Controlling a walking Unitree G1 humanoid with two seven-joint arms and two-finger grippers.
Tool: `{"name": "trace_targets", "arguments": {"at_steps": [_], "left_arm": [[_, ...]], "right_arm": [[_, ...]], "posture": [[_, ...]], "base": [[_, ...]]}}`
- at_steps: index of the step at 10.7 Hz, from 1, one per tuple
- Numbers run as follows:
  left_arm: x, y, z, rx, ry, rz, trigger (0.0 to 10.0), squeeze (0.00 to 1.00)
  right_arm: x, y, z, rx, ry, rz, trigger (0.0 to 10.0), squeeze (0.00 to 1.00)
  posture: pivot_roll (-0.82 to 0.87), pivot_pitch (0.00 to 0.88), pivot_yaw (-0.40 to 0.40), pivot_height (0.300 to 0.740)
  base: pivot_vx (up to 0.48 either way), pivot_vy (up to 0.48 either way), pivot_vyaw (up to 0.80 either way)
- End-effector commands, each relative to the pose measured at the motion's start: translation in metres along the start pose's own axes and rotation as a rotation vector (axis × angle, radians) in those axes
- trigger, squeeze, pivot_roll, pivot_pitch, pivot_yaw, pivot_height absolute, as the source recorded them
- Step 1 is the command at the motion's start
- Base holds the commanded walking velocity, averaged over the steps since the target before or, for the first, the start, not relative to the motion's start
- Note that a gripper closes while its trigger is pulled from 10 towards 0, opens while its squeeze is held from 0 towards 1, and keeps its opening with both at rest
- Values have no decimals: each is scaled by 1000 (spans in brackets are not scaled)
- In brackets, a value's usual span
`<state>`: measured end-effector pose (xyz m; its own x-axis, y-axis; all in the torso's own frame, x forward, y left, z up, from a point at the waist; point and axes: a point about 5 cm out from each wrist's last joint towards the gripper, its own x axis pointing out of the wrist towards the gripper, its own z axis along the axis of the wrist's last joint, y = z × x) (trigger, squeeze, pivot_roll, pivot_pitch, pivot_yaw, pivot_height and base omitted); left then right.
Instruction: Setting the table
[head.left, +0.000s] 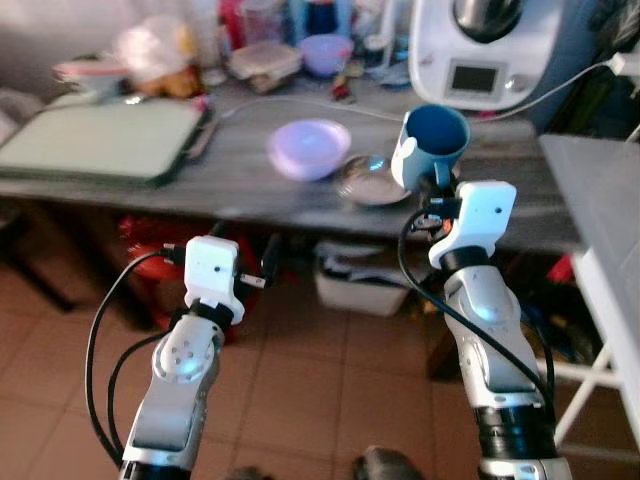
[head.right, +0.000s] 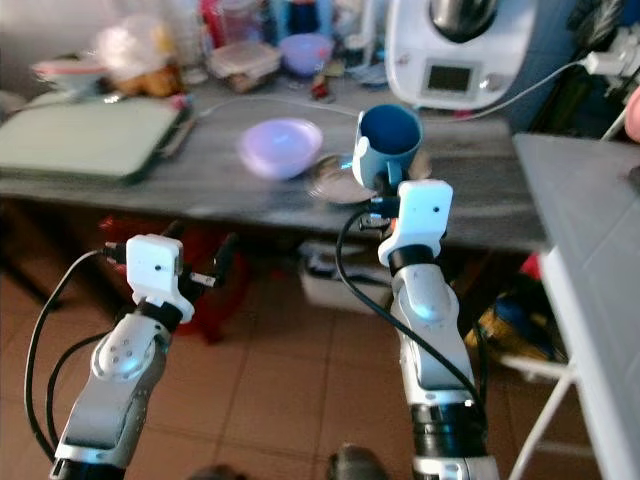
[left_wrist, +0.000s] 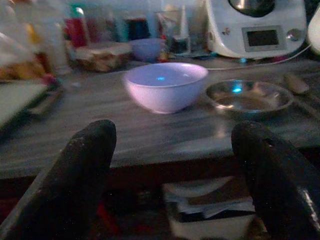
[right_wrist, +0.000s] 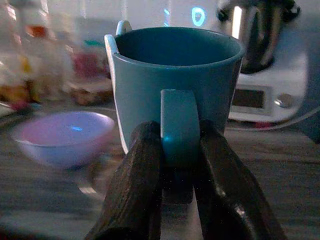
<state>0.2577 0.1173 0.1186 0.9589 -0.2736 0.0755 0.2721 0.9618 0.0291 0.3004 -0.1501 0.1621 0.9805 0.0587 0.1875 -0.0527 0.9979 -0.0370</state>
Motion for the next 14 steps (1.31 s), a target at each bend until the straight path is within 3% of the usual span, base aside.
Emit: {"name": "trace_targets", "arguments": {"at_steps": [1, 4, 7, 9, 10, 11, 13, 14], "left_arm": [[0, 1, 4, 6, -13, -13, 10000, 0], [-2, 3, 6, -2, -18, 6, 10000, 0], [-12, 13, 7, -6, -18, 68, 10000, 0], [-20, 28, 10, -12, -24, 179, 10000, 0], [-30, 45, 13, 5, -23, 287, 10000, 0], [-36, 53, 14, 10, -17, 330, 10000, 0], [-43, 58, 14, 29, 3, 343, 10000, 0], [-46, 57, 13, 25, 14, 342, 10000, 0]], "right_arm": [[4, 0, 8, 0, -33, -5, 10000, 0], [10, -13, 4, -34, -6, -72, 10000, 0], [22, -23, 2, -66, 29, -59, 10000, 0], [28, -32, -2, -91, 61, -51, 10000, 0], [36, -34, -2, -68, 83, 2, 10000, 0], [42, -35, -1, -56, 88, 44, 10000, 0], [45, -29, -8, 10, 147, 143, 10000, 0], [45, -26, -10, 0, 152, 174, 10000, 0]], "posture": [[-23, 25, 24, 740], [-18, 37, 25, 740], [4, 57, 25, 740], [23, 76, 26, 740], [31, 89, 30, 740], [41, 97, 32, 740], [54, 106, 34, 740], [62, 113, 36, 740]], "base": [[480, 0, 0], [480, 0, 0], [424, 0, 0], [0, 0, 0], [0, 0, 0], [0, 0, 0], [0, 0, 0], [0, 0, 0]]}}
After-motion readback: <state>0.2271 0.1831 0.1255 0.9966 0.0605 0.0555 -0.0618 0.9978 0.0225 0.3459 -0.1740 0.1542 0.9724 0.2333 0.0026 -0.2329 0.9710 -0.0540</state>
